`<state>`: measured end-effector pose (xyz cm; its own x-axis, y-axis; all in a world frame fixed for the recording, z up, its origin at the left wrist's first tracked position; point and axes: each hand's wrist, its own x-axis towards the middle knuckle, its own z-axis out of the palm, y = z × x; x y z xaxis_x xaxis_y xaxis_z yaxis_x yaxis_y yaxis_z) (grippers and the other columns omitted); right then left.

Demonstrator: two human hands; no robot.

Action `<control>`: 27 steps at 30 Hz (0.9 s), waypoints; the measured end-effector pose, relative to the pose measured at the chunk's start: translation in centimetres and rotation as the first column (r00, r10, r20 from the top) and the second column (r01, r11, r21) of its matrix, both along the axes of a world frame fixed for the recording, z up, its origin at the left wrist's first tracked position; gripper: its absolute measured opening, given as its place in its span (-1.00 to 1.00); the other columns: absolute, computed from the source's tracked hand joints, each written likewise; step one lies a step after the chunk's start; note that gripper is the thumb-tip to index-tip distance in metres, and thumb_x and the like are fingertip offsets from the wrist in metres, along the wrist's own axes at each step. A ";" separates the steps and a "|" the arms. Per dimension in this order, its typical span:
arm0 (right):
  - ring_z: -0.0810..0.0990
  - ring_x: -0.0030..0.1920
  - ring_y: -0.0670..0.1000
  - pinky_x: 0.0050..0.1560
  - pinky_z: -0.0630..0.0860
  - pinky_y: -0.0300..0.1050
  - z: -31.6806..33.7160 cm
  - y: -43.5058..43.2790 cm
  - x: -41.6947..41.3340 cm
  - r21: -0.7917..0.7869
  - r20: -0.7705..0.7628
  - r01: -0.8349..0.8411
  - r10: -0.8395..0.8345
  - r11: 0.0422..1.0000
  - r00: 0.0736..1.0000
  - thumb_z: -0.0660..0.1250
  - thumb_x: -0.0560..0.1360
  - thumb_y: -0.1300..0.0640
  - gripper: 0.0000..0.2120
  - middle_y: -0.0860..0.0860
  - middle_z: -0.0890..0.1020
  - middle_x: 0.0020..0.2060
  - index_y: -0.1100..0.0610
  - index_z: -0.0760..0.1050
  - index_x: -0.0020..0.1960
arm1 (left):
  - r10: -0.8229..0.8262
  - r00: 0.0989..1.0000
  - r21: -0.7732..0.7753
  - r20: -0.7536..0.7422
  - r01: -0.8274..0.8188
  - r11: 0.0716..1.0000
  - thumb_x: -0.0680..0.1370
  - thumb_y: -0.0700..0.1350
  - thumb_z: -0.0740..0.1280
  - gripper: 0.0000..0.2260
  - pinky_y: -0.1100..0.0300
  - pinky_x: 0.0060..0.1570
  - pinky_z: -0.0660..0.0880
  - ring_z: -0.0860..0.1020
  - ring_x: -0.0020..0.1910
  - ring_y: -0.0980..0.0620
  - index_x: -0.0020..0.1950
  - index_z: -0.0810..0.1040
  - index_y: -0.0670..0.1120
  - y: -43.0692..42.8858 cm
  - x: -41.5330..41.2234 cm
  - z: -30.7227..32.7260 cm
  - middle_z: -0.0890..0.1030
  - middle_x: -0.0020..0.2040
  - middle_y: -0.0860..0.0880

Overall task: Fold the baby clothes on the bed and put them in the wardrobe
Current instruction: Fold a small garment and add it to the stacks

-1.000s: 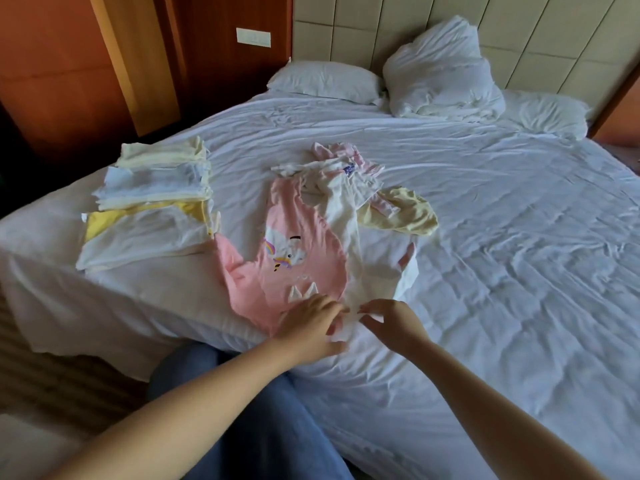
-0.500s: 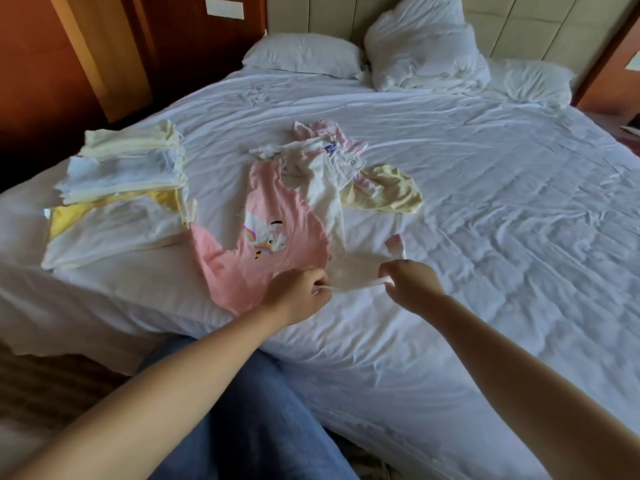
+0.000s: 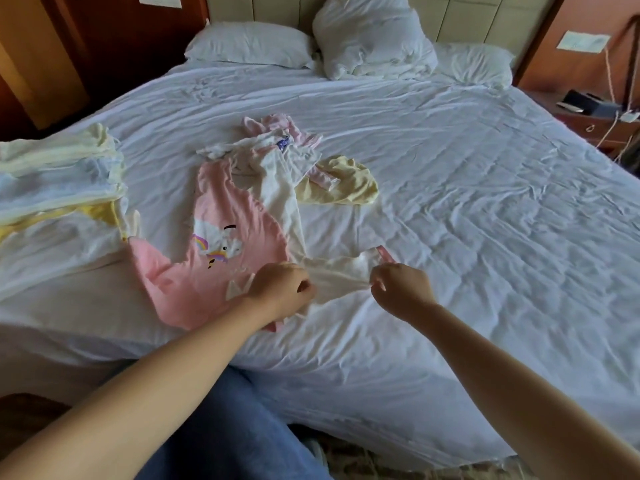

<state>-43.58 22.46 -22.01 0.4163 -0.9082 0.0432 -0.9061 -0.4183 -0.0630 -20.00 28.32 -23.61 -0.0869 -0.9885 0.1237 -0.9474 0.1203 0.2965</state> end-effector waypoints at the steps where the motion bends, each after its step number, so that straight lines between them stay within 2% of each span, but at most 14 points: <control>1: 0.60 0.06 0.06 -0.14 0.46 -0.13 0.1 -0.3 0.2 -0.021 0.040 0.020 -0.019 1.000 0.999 0.19 0.50 0.12 -0.82 0.00 0.54 0.30 0.01 0.56 -0.06 | -0.021 1.000 -0.035 -0.006 0.021 0.999 0.54 0.04 0.32 -0.82 0.15 -0.21 0.31 0.55 -0.06 -0.02 -0.20 0.54 -0.02 -0.3 -0.4 0.1 0.60 -0.14 0.03; 2: 0.57 0.10 0.05 -0.14 0.41 -0.13 0.1 -0.7 0.5 -0.038 0.082 0.037 -0.033 0.999 0.996 0.17 0.52 0.14 -0.80 0.00 0.57 0.25 0.02 0.57 -0.01 | -0.042 0.999 -0.054 -0.022 0.041 0.998 0.54 0.01 0.34 -0.88 0.16 -0.14 0.36 0.54 0.02 -0.01 -0.07 0.59 -0.03 -0.7 -0.7 0.0 0.61 -0.03 0.02; 5: 0.42 0.26 0.02 0.06 0.40 -0.07 -0.2 -2.2 0.9 -0.059 0.163 0.051 -0.041 0.997 0.986 0.14 0.56 0.18 -0.68 -0.05 0.53 0.23 -0.01 0.52 0.25 | -0.076 0.997 -0.044 0.029 0.077 0.996 0.55 -0.01 0.34 -0.72 0.12 0.12 0.39 0.45 0.23 -0.02 0.24 0.54 -0.01 -1.8 -1.4 -0.8 0.52 0.21 0.01; 8: 0.24 0.45 0.03 0.32 0.29 -0.01 -1.0 -3.8 1.1 -0.006 0.130 0.031 -0.030 0.999 0.991 0.11 0.59 0.20 -0.56 -0.05 0.42 0.39 -0.02 0.34 0.45 | -0.076 0.992 -0.048 0.098 0.081 0.996 0.54 0.03 0.32 -0.61 0.12 0.21 0.33 0.37 0.31 -0.03 0.35 0.44 -0.01 -2.1 -1.8 -1.8 0.42 0.29 0.02; 10: 0.16 0.50 0.05 0.40 0.23 0.02 -1.7 -4.7 1.3 0.081 0.105 0.042 -0.051 0.996 0.993 0.09 0.59 0.20 -0.53 -0.03 0.37 0.43 -0.01 0.26 0.49 | -0.074 0.992 -0.028 0.103 0.077 0.997 0.53 0.08 0.27 -0.57 0.12 0.24 0.31 0.35 0.34 -0.02 0.36 0.41 -0.03 -2.0 -1.9 -2.4 0.39 0.33 0.02; 13: 0.32 0.35 0.10 0.23 0.37 0.01 -2.2 -5.5 1.4 0.106 0.084 0.102 -0.112 0.989 0.990 0.14 0.58 0.14 -0.64 0.06 0.44 0.28 0.05 0.39 0.37 | -0.097 0.987 -0.029 0.131 0.101 0.994 0.48 0.17 0.12 -0.51 0.04 0.22 0.43 0.41 0.33 -0.07 0.30 0.45 -0.07 -2.0 -1.7 -3.0 0.47 0.30 -0.04; 15: 0.41 0.23 0.11 0.05 0.41 -0.01 -2.1 -5.9 1.6 0.088 0.125 0.140 -0.150 0.986 0.981 0.14 0.58 0.13 -0.71 0.07 0.47 0.17 0.10 0.49 0.25 | -0.112 0.978 -0.027 0.175 0.119 0.993 0.51 0.21 0.05 -0.45 -0.02 0.31 0.39 0.36 0.40 -0.10 0.37 0.41 -0.08 -2.3 -1.4 -3.6 0.45 0.38 -0.08; 16: 0.46 0.17 0.11 -0.04 0.39 -0.05 -1.9 -6.2 1.7 0.091 0.159 0.157 -0.170 0.983 0.973 0.13 0.58 0.13 -0.73 0.06 0.47 0.14 0.11 0.51 0.21 | -0.129 0.972 0.011 0.198 0.130 0.991 0.53 0.25 -0.03 -0.38 -0.03 0.42 0.27 0.26 0.49 -0.10 0.47 0.33 -0.08 -2.4 -1.5 -3.8 0.36 0.48 -0.08; 17: 0.49 0.12 0.10 -0.10 0.36 -0.08 -1.7 -6.5 1.6 0.104 0.194 0.176 -0.193 0.979 0.962 0.12 0.59 0.13 -0.74 0.05 0.48 0.11 0.12 0.52 0.17 | -0.152 0.962 0.051 0.225 0.144 0.988 0.53 0.31 -0.16 -0.29 -0.02 0.51 0.07 0.10 0.56 -0.08 0.56 0.19 -0.05 -2.5 -1.7 -4.0 0.18 0.57 -0.06; 18: 0.52 0.06 0.10 -0.14 0.35 -0.10 -1.5 -6.7 1.4 0.120 0.228 0.194 -0.217 0.974 0.949 0.11 0.60 0.12 -0.75 0.04 0.49 0.09 0.13 0.52 0.13 | -0.164 0.955 0.098 0.246 0.144 0.985 0.49 0.37 -0.32 -0.22 0.00 0.54 -0.12 -0.08 0.59 -0.05 0.61 0.00 -0.02 -2.5 -1.8 -4.2 -0.04 0.60 -0.02; 20: 0.54 -0.02 0.10 -0.18 0.35 -0.10 -1.4 -7.2 0.9 0.152 0.274 0.229 -0.264 0.961 0.925 0.09 0.60 0.10 -0.78 0.04 0.55 0.05 0.12 0.50 0.08 | -0.166 0.940 0.131 0.298 0.132 0.983 0.42 0.39 -0.50 -0.22 -0.02 0.48 -0.33 -0.32 0.55 -0.02 0.58 -0.27 0.07 -2.5 -2.3 -4.5 -0.31 0.56 0.01; 22: 0.55 -0.03 0.12 -0.17 0.36 -0.10 -1.6 -7.3 0.5 0.194 0.274 0.266 -0.313 0.944 0.909 0.11 0.58 0.10 -0.79 0.05 0.60 0.01 0.11 0.49 0.07 | -0.168 0.932 0.168 0.320 0.119 0.979 0.41 0.39 -0.51 -0.26 -0.08 0.45 -0.38 -0.41 0.52 -0.05 0.54 -0.37 0.12 -2.5 -2.7 -4.8 -0.41 0.53 0.01; 24: 0.56 0.01 0.14 -0.15 0.34 -0.11 -1.8 -7.1 0.5 0.250 0.291 0.308 -0.375 0.918 0.880 0.16 0.56 0.10 -0.81 0.05 0.61 -0.01 0.10 0.49 0.10 | -0.181 0.930 0.210 0.319 0.117 0.971 0.38 0.42 -0.52 -0.23 -0.13 0.47 -0.35 -0.42 0.51 -0.06 0.54 -0.37 0.15 -2.7 -2.7 -5.0 -0.42 0.53 0.03; 27: 0.57 -0.01 0.12 -0.17 0.38 -0.14 -1.1 -7.1 0.9 0.351 0.413 0.325 -0.457 0.878 0.788 0.25 0.51 0.09 -0.82 0.05 0.61 -0.06 0.11 0.51 0.07 | -0.202 0.946 0.282 0.252 0.128 0.951 0.42 0.44 -0.35 -0.26 -0.13 0.49 -0.28 -0.39 0.52 -0.03 0.55 -0.31 0.19 -3.1 -2.5 -4.8 -0.35 0.56 0.07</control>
